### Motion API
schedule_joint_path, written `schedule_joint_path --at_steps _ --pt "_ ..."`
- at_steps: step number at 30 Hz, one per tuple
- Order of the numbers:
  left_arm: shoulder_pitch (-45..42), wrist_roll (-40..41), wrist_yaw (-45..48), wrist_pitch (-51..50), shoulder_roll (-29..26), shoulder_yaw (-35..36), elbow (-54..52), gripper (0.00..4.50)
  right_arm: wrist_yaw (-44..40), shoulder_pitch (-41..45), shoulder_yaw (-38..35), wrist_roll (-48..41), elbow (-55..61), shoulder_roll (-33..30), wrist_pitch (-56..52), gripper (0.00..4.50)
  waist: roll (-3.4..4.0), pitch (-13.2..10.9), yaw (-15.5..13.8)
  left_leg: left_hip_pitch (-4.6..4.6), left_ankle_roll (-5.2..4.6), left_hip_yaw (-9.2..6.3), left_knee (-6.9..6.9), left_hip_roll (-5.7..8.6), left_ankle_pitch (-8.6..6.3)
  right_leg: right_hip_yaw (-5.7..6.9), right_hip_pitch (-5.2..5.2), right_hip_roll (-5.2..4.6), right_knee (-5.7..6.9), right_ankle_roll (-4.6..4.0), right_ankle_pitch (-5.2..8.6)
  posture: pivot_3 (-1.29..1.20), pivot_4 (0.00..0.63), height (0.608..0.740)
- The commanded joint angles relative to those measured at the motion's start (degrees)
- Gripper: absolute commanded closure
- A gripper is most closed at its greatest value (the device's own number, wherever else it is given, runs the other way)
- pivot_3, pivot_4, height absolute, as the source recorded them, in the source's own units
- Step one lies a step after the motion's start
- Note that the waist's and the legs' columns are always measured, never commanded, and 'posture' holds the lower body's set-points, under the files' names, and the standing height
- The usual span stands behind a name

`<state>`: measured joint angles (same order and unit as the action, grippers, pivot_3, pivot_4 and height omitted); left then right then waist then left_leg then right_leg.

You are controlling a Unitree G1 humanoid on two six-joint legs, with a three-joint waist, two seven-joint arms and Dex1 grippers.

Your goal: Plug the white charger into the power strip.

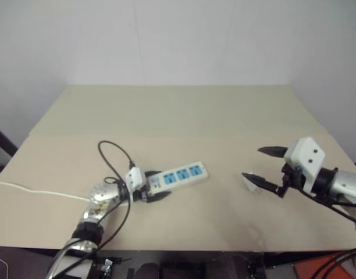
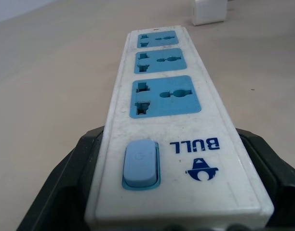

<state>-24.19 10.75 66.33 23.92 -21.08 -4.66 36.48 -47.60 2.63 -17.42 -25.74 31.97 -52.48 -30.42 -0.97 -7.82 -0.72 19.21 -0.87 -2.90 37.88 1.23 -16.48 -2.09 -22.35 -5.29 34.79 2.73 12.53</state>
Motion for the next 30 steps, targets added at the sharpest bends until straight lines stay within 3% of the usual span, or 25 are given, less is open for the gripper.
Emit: schedule_joint_path --at_steps 1,7,13,16,21,30 --pt "-0.65 0.96 0.30 -0.08 1.29 -0.12 -0.01 1.09 -1.27 0.49 -2.24 -0.60 -0.30 -1.36 0.48 0.00 0.00 0.00 0.01 0.01 0.00 -0.02 0.00 0.00 0.00 0.03 -0.01 0.00 0.00 0.00 0.00 0.00 0.150 0.740" --pt "-5.81 3.17 11.11 -2.42 -0.24 -2.33 -3.34 1.09 -4.81 6.49 0.45 -1.17 -6.45 -3.22 0.87 0.00 -0.12 -0.09 0.21 0.12 0.00 -0.02 0.00 0.03 0.00 0.05 -0.12 0.00 -0.04 -0.01 -0.01 0.00 0.150 0.740" --pt "-7.58 1.08 16.52 0.65 0.09 -3.66 2.53 1.09 -4.77 12.02 5.01 -0.52 -10.30 -2.98 -2.96 0.00 -0.12 -0.10 0.51 0.20 -0.05 -0.02 0.00 0.00 -0.03 0.05 -0.20 0.03 -0.10 -0.02 0.00 0.00 0.150 0.740" --pt "-8.25 -0.90 15.62 2.43 0.45 -4.08 6.73 1.09 2.16 18.44 8.72 -0.02 -11.13 -2.45 -15.66 0.00 -0.14 -0.12 0.97 0.21 -0.07 -0.02 0.00 0.00 -0.04 0.00 -0.25 0.01 -0.11 -0.02 -0.01 0.00 0.150 0.740" --pt "-8.25 -3.72 14.45 3.93 0.62 -5.58 11.05 1.09 9.42 37.11 16.58 -1.08 -14.23 -1.60 -43.79 0.00 -0.07 -0.07 1.03 0.30 -0.06 -0.19 0.01 0.01 -0.04 -0.11 -0.49 -0.02 0.10 -0.05 -0.03 0.00 0.150 0.740" --pt "-7.60 -3.73 14.10 3.23 0.98 -6.46 9.67 1.09 10.14 54.15 30.56 -0.60 -24.21 -2.92 -61.75 0.00 0.08 0.05 0.33 0.57 -0.07 -0.20 0.03 0.05 -0.03 -0.07 -0.81 -0.06 0.14 -0.07 -0.04 0.00 0.150 0.740"
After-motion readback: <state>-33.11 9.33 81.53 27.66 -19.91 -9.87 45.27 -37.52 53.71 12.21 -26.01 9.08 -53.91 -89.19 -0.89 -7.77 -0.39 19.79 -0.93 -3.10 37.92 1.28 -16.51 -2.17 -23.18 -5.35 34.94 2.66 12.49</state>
